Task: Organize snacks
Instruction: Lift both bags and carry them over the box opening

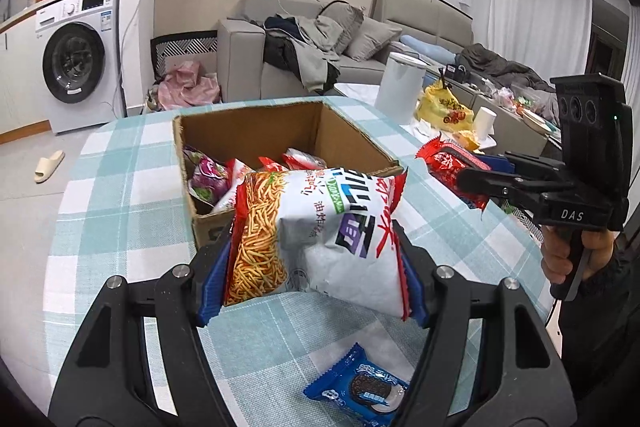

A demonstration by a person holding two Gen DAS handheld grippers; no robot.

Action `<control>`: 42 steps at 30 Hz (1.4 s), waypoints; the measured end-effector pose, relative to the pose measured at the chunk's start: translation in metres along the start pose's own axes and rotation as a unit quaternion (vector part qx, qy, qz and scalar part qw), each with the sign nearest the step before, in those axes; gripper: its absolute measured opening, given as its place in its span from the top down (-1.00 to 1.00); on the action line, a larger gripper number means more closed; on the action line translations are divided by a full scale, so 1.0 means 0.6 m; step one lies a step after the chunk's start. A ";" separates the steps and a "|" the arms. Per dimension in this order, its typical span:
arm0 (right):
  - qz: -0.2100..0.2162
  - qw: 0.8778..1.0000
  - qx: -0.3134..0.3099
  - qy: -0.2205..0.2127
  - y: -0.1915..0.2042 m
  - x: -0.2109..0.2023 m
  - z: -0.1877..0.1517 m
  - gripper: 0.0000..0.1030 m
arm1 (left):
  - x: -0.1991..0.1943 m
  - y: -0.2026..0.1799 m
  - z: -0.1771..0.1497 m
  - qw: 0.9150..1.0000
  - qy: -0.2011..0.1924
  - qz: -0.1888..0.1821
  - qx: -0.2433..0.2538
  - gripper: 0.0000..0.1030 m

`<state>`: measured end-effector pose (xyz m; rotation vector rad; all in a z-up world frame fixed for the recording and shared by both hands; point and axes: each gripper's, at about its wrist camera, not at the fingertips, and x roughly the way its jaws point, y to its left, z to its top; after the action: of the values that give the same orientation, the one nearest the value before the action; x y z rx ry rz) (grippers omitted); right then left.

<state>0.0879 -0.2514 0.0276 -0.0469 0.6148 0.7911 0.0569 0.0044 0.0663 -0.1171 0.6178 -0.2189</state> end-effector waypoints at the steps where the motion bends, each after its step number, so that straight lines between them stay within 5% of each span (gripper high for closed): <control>1: -0.001 1.000 0.003 -0.005 0.002 0.001 0.001 0.13 | -0.004 0.003 0.001 1.000 -0.003 0.002 -0.004 -0.30; 17: 0.006 0.997 0.055 -0.049 -0.009 0.017 0.032 0.13 | -0.005 0.054 0.042 0.998 -0.030 0.039 -0.043 -0.30; 42: 0.012 0.995 0.082 -0.063 0.000 0.088 0.098 0.13 | 0.108 0.082 0.117 0.995 -0.044 0.075 -0.055 -0.31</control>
<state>0.1456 -0.2016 0.0479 0.1612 0.5588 0.7586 0.1574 0.0397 0.0783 -0.1856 0.5481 -0.0333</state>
